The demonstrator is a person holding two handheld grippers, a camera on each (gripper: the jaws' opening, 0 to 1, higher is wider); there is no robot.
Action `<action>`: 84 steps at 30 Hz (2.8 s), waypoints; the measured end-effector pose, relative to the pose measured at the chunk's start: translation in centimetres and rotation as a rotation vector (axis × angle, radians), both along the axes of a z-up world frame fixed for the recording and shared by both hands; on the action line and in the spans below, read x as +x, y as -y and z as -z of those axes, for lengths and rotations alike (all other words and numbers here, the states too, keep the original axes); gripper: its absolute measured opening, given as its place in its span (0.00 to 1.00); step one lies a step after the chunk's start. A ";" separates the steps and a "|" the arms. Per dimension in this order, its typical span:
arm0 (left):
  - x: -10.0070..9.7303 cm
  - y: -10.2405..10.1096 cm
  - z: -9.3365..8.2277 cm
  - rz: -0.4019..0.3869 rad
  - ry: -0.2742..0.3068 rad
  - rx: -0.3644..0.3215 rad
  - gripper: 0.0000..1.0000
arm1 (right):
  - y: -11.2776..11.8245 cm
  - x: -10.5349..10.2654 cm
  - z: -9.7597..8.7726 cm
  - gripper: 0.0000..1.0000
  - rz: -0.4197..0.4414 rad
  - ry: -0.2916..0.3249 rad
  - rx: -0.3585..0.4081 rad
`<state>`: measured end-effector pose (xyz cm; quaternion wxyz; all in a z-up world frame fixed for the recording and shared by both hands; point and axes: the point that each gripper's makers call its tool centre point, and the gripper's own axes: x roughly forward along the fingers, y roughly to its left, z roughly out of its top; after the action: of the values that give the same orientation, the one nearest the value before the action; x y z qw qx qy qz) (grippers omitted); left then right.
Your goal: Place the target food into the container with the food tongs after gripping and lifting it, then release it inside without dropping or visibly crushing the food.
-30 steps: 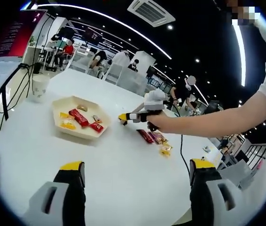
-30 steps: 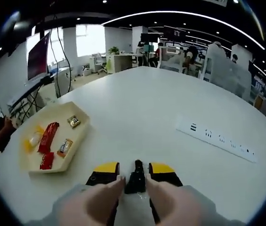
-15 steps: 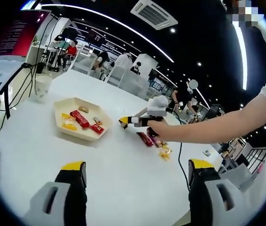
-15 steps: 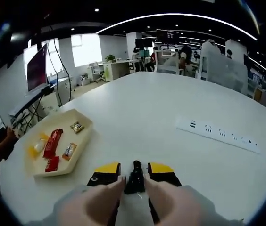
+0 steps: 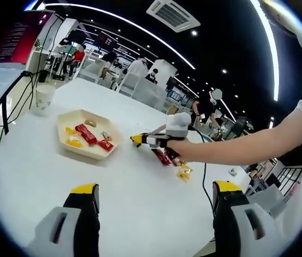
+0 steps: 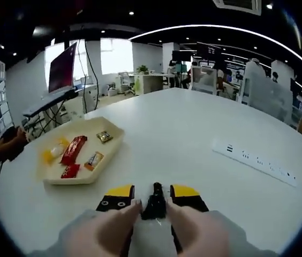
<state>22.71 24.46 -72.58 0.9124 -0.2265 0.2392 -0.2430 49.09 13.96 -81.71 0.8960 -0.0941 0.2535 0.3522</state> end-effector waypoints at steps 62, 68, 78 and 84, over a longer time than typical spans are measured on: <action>2.4 -1.3 -1.6 -0.018 0.094 -0.008 0.84 | 0.6 -3.7 -4.8 0.18 0.232 -0.285 0.197; 2.1 -1.4 -1.7 -0.016 0.105 -0.005 0.83 | 1.2 -4.3 -8.0 0.18 0.249 -0.267 0.251; 2.3 -0.7 -1.8 -0.004 0.119 -0.006 0.83 | 2.6 -3.6 -9.6 0.19 0.255 -0.242 0.309; 1.7 -1.5 -1.9 -0.029 0.112 -0.016 0.83 | 3.5 -4.1 -10.3 0.19 0.250 -0.238 0.342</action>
<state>24.45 25.93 -70.64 0.9259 -0.2234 0.1823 -0.2440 44.94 10.50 -71.37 0.8993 0.1331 0.3037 0.2851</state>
